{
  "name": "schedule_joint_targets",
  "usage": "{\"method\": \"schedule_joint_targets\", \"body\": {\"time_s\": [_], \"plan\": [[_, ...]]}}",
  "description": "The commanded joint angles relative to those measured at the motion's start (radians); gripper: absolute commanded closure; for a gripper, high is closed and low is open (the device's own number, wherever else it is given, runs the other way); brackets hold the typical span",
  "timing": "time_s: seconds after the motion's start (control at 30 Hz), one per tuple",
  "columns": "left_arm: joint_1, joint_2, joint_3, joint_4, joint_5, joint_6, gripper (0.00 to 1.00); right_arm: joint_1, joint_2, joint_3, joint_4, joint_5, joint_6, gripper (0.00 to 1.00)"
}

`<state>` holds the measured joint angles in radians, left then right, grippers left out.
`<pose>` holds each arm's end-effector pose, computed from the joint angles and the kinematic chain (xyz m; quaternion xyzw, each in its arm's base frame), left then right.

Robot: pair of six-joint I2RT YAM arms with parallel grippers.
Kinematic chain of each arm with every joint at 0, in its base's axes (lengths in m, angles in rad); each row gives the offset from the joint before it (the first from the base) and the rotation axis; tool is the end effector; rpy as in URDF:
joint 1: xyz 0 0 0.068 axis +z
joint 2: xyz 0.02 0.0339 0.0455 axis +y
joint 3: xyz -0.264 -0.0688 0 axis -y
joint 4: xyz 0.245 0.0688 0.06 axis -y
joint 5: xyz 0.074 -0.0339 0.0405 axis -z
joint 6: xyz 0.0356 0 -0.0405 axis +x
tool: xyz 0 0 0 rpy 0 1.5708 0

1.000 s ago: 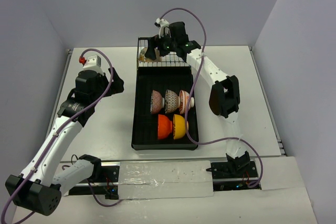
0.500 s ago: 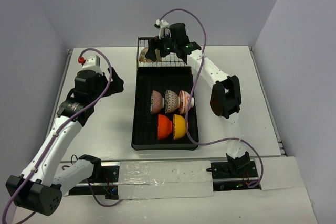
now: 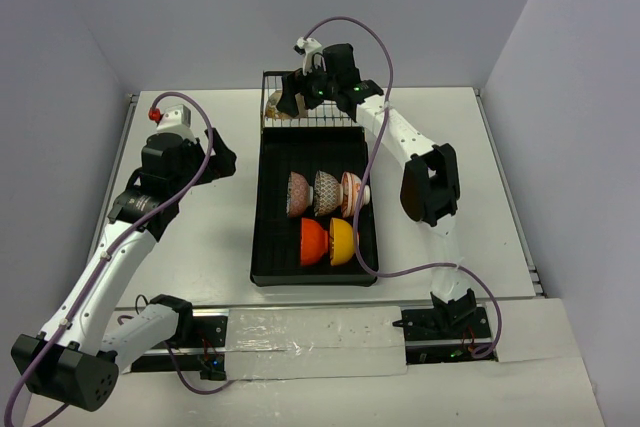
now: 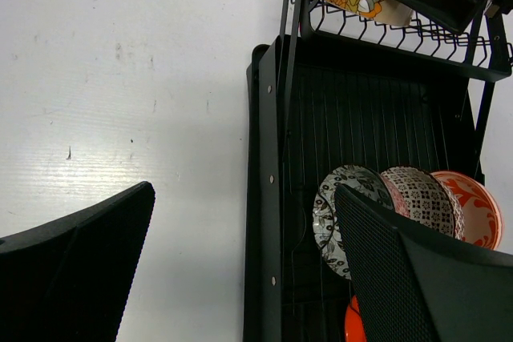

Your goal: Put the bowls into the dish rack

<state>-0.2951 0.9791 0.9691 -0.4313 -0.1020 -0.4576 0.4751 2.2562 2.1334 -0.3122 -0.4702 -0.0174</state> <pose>0.2089 -0.0597 0.3434 -0.0957 0.8386 -0.1564 0.5129 0.4670 0.2584 0.3029 -0.3214 0.7646 0.3099 0.4649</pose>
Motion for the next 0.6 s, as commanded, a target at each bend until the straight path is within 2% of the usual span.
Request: {"method": "schedule_joint_targets", "body": {"time_s": [0.0,0.57], "plan": [[0.007,-0.002,0.033,0.026,0.015,-0.006,0.01,0.039,0.009,-0.024,-0.151,-0.027,0.002,0.00],[0.013,-0.002,0.033,0.026,0.024,-0.006,0.01,0.037,0.026,0.052,-0.156,0.002,0.043,0.00]]}}
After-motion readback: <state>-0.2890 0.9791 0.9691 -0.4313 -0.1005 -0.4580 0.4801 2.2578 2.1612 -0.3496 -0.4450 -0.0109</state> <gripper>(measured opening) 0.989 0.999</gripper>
